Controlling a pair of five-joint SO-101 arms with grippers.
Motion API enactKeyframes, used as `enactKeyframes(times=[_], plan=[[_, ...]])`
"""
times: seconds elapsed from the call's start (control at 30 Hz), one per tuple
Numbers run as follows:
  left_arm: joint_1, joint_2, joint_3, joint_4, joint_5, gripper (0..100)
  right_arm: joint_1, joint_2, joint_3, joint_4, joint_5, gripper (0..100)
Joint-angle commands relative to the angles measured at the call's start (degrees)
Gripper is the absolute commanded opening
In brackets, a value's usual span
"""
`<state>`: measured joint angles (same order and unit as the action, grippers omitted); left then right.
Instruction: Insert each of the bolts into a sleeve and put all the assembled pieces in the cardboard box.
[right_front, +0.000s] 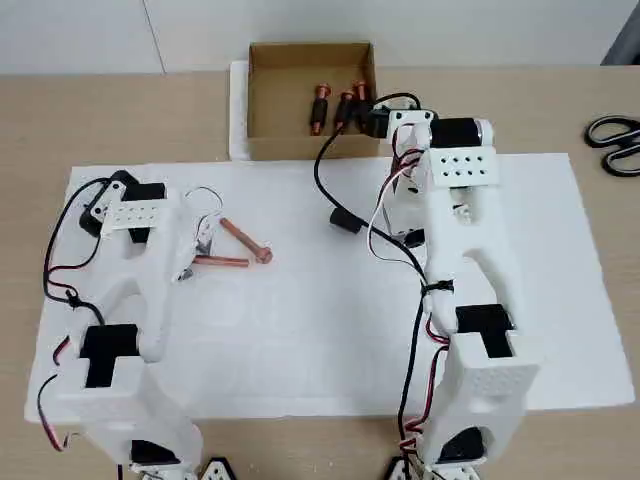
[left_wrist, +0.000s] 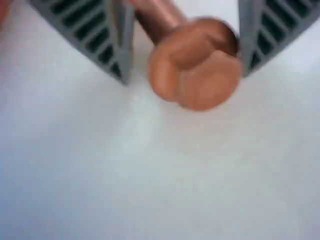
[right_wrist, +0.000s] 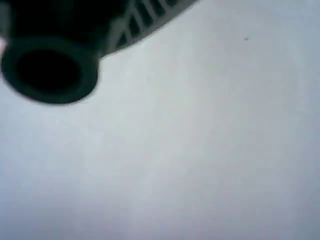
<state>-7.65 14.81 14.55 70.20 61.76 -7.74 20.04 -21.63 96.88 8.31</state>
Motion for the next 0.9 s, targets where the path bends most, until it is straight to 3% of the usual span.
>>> enactKeyframes(times=[0.0, 0.17, 0.37, 0.5, 0.63, 0.87], plan=[[-0.35, -0.62, 0.22, -0.26, -0.35, 8, -0.04, -4.09, 0.00, 0.75, 0.18, 0.4], [-0.35, -0.62, -0.75, 0.00, -0.53, 1, -0.04, -4.09, 0.00, 0.75, 0.18, 0.4], [2.81, -0.62, -1.54, -0.18, -6.86, 1, -0.04, -4.09, 0.00, 0.75, 0.18, 0.4], [5.19, -0.70, -4.00, 0.44, -21.27, 1, -0.04, -4.09, 0.00, 0.75, 0.18, 0.4], [6.33, -0.70, -10.33, 7.65, -37.89, 1, -0.04, -4.09, 0.00, 0.75, 0.18, 0.4], [6.07, -0.70, -26.51, 22.51, -46.68, 1, -0.04, -4.26, -0.18, 0.75, 0.53, 0.4]])
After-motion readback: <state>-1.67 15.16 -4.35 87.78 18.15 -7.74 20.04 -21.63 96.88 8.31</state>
